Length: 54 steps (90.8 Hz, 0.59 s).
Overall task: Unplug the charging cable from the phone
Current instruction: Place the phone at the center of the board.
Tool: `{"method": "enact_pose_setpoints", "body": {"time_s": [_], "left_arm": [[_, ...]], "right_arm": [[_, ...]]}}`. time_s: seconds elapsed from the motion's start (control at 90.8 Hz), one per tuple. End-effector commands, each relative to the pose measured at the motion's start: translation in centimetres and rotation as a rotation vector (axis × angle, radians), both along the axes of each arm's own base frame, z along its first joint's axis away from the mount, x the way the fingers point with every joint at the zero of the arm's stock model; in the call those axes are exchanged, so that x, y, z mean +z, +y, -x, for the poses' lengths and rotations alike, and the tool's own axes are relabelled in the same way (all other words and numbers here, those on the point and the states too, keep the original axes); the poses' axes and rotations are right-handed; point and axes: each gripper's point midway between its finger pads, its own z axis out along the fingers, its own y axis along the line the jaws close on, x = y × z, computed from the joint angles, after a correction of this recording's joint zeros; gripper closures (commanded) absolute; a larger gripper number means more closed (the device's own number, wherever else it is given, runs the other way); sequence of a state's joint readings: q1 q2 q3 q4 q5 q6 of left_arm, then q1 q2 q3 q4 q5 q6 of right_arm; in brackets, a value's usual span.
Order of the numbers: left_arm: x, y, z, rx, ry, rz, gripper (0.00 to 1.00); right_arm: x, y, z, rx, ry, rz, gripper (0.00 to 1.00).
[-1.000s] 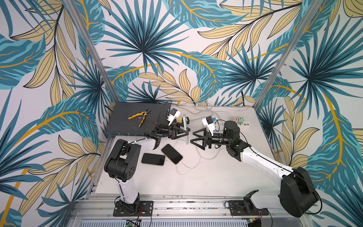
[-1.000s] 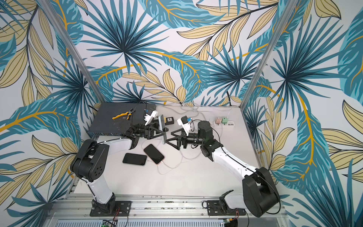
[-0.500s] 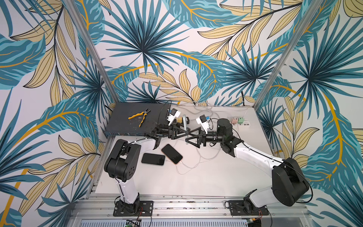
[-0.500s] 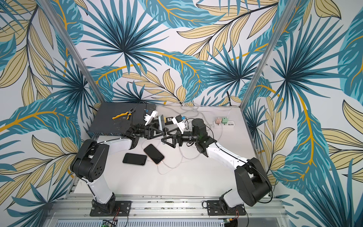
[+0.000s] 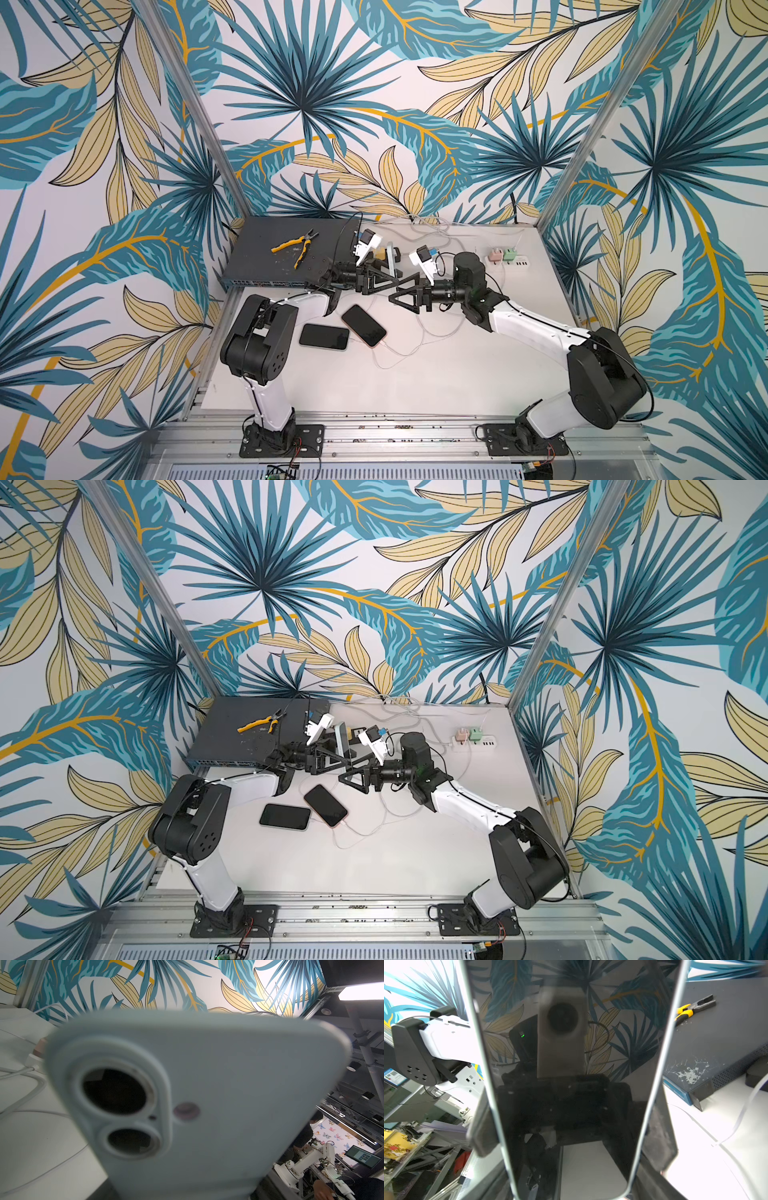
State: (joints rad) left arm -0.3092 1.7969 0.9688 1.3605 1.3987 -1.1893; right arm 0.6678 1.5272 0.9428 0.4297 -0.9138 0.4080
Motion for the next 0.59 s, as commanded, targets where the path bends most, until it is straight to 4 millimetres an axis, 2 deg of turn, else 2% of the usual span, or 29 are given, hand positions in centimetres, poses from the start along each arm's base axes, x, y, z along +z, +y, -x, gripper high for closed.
{"method": "enact_pose_setpoints", "body": {"time_s": [0.0,0.088,0.143,0.198,0.275,0.297,0.32,0.386,0.584], "left_arm": [[2.0,0.6,0.9,0.012,-0.106,0.033,0.83],[2.0,0.5,1.0,0.009,-0.109,0.032,0.83],[2.0,0.5,1.0,0.008,-0.11,0.031,0.78],[2.0,0.6,1.1,0.003,-0.114,0.029,0.62],[2.0,0.6,1.2,0.002,-0.12,0.029,0.24],[1.9,0.6,1.3,0.002,-0.123,0.029,0.09],[2.0,0.6,1.3,0.002,-0.127,0.03,0.02],[1.9,0.6,1.5,0.001,-0.129,0.029,0.0],[1.6,0.8,1.6,-0.021,-0.124,0.011,0.0]], "right_arm": [[0.4,0.3,0.2,0.026,-0.018,-0.028,0.29],[0.6,0.2,0.4,0.032,-0.025,-0.038,0.35],[0.7,0.1,0.6,0.033,-0.034,-0.047,0.39],[0.8,0.0,0.7,0.033,-0.041,-0.052,0.42],[1.0,-0.2,0.9,0.028,-0.057,-0.062,0.48],[1.1,-0.2,1.0,0.029,-0.06,-0.064,0.49],[1.2,-0.3,1.0,0.027,-0.065,-0.068,0.51],[1.4,-0.5,1.1,0.022,-0.08,-0.077,0.55],[1.6,-1.2,1.4,-0.006,-0.103,-0.085,0.56]]}}
